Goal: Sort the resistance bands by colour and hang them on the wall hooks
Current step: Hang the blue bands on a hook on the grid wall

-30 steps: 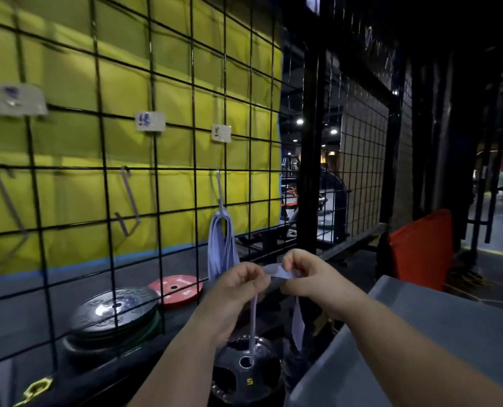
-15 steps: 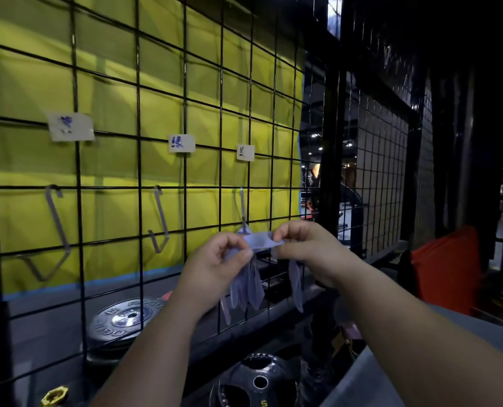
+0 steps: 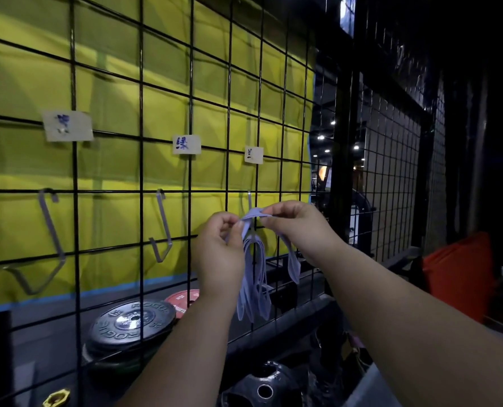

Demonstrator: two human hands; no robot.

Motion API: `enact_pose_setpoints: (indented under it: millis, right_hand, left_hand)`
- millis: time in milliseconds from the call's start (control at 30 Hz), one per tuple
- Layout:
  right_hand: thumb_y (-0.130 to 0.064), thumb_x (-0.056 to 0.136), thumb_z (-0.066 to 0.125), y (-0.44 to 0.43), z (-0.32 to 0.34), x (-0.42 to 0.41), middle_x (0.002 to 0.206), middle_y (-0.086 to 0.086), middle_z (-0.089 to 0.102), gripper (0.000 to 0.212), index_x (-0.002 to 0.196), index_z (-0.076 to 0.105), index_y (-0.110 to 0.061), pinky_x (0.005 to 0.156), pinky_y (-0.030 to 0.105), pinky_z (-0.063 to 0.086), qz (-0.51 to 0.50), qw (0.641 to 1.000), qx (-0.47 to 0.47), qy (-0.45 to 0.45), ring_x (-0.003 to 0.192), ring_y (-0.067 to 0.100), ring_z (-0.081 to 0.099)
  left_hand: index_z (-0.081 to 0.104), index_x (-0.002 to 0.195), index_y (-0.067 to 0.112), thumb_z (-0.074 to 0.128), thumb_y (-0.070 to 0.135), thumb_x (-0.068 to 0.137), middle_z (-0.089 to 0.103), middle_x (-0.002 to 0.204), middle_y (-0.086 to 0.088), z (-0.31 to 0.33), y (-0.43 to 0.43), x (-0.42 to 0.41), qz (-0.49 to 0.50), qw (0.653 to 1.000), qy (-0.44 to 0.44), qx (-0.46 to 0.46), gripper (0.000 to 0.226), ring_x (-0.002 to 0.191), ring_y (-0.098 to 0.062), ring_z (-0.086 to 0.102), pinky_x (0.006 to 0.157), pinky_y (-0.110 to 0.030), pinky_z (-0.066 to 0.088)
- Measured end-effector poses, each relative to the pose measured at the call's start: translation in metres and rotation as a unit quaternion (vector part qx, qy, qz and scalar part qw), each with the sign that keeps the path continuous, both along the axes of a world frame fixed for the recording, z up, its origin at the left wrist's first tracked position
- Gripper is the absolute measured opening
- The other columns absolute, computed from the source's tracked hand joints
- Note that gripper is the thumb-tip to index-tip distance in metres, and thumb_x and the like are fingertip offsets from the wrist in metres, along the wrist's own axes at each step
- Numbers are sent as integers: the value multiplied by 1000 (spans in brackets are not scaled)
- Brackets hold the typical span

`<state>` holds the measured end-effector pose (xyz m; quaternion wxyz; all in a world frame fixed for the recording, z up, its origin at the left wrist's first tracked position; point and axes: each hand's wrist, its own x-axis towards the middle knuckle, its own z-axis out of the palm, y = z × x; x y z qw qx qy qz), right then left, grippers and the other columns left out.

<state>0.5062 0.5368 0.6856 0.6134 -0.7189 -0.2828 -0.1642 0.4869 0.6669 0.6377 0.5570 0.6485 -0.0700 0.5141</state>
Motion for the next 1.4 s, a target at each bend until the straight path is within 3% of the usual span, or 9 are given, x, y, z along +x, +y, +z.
enact_pose_setpoints:
  millis: [333, 600, 767, 867, 967, 1067, 1167, 1300, 1400]
  right_hand:
    - [-7, 87, 67, 9, -8, 24, 75, -7, 68, 10, 87, 70, -16, 57, 12, 44, -12, 1000, 1, -4, 59, -3, 59]
    - [-20, 85, 71, 1, -34, 40, 89, 8, 73, 8, 80, 73, -27, 79, 39, 55, -6, 1000, -19, 16, 85, 27, 69]
    - [-6, 86, 68, -6, -43, 44, 92, 9, 70, 13, 77, 68, -15, 85, 40, 53, 44, 998, 18, 46, 92, 27, 67]
    - [0, 84, 67, -14, -51, 46, 98, 0, 65, 15, 75, 64, -12, 90, 31, 50, 61, 995, 38, 70, 97, 18, 64]
    - [-4, 83, 69, -16, -55, 52, 107, 11, 65, 7, 82, 64, -9, 96, 40, 47, 79, 992, 38, 88, 103, 25, 63]
    - [-22, 76, 65, -11, -52, 50, 98, 15, 64, 15, 86, 61, -12, 82, 38, 49, 131, 979, 71, 136, 92, 27, 61]
    - [-37, 93, 54, -5, -54, 50, 101, 8, 64, 22, 92, 56, -15, 76, 33, 49, 144, 970, 98, 170, 92, 24, 63]
    - [-44, 99, 43, 2, -59, 51, 111, 19, 68, 43, 118, 59, -9, 83, 40, 51, 116, 970, 95, 190, 99, 32, 66]
    - [-38, 100, 43, 2, -58, 47, 106, 14, 71, 36, 112, 67, -12, 81, 36, 52, 118, 977, 56, 170, 96, 27, 68]
  left_hand:
    - [66, 90, 16, 61, 12, 91, 63, 77, 9, -14, -2, 15, 88, 995, -30, 45, 7, 68, -7, 57, 57, -6, 37]
    - [70, 107, 23, 59, 18, 92, 70, 87, 2, -20, -2, 12, 125, 981, 30, 146, 20, 77, -18, 62, 61, -29, 46]
    - [69, 114, 26, 57, 16, 93, 69, 93, 0, -23, -4, 10, 129, 973, 71, 176, 27, 81, -19, 57, 63, -25, 33]
    - [69, 111, 27, 57, 19, 93, 67, 91, 3, -27, -6, 8, 113, 973, 100, 176, 23, 78, -15, 56, 63, -25, 38]
    - [69, 105, 29, 59, 17, 91, 67, 84, 10, -29, -7, 8, 89, 976, 111, 162, 21, 77, -13, 59, 59, -24, 42]
    - [67, 102, 30, 60, 18, 90, 65, 78, 18, -26, -8, 6, 64, 979, 128, 143, 19, 75, -9, 60, 57, -17, 40]
    - [63, 112, 30, 61, 21, 90, 63, 70, 19, -27, -9, 3, 39, 980, 138, 138, 24, 69, -1, 58, 60, -21, 44]
    - [57, 126, 35, 62, 29, 90, 64, 74, 16, -29, -7, 2, 11, 978, 137, 157, 37, 72, 3, 58, 63, -22, 47]
    - [63, 119, 35, 56, 52, 87, 65, 80, 10, -24, -2, 5, -1, 976, 147, 163, 37, 75, -5, 61, 67, -29, 53]
